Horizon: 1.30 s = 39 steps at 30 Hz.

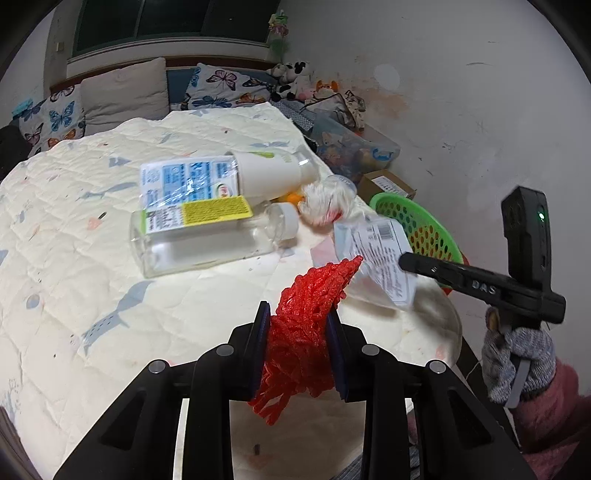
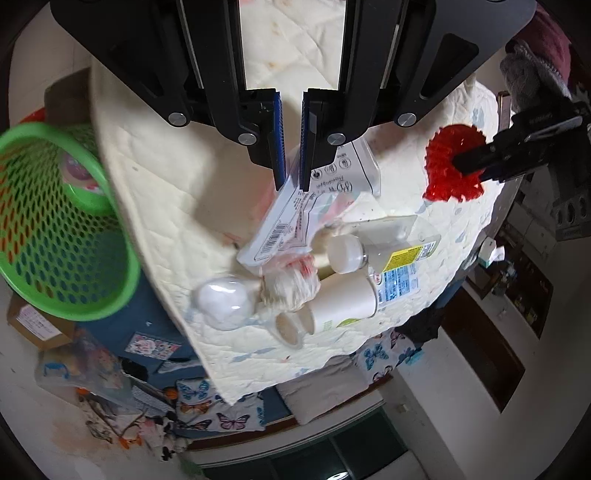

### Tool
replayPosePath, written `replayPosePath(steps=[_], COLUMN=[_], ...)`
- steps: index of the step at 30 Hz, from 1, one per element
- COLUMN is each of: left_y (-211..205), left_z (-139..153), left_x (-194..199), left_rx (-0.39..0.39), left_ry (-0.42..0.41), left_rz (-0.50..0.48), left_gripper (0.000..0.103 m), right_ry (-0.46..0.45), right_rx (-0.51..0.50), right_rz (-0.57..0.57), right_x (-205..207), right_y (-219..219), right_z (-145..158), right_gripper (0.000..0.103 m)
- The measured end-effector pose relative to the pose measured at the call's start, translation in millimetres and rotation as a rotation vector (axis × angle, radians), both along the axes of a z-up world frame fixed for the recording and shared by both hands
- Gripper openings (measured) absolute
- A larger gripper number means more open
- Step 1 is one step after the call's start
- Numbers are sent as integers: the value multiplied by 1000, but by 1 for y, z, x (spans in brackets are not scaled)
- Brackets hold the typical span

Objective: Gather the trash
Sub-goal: 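Close the right tool on the clear plastic bag with printed label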

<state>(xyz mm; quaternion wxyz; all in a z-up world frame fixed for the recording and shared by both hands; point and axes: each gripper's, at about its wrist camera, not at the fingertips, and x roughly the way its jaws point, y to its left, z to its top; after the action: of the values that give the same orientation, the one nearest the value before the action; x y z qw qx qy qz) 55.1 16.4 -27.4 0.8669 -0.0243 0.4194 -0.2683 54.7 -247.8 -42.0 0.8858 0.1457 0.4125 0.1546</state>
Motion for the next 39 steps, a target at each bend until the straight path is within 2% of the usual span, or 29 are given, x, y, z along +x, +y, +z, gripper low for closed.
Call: replayPosePath(steps=[11,17,18,19,20,23,27,29,32,39], left_y=[-42,-57,-57,-57,-56,-50,-41,-36,-32,-29], left_z=[9,16,15,15,14,12,10,9,6,3], left_x=[15,21,21,21,21,22,23,24,25,25], left_rx=[-23,-31,-29,-26,-25,-24,-27,-30,-36,-42], left_ry=[-3,-20,-20,-19,-16,-9,-1,1,8,13], left_rz=[-72,-89,-89,-87,-84,-72,-54,-46,-37,-37], left_gripper=[29,29,29,29,29,29,29,29,29,29], right_ry=[-61,-32,-27,-20,-13,-12,10,-2,-13,52], right_rx=[-7,25,28,30,29,11,44,23,-13,14], right_rz=[-90,-97,-98,-98,-102,-125,-121,-110,-117,-169], right_x=[-26,-25,-24,-24,-23,-20,-13,-13,-12,-7], right_y=[-40,-58,-57,-56,-54,-49,-46,-42,-39,-53], right_z=[21,19,17,15,13,6,1,4,5,-10], right_gripper=[8,14,26,47,63,67,75,84,89,95])
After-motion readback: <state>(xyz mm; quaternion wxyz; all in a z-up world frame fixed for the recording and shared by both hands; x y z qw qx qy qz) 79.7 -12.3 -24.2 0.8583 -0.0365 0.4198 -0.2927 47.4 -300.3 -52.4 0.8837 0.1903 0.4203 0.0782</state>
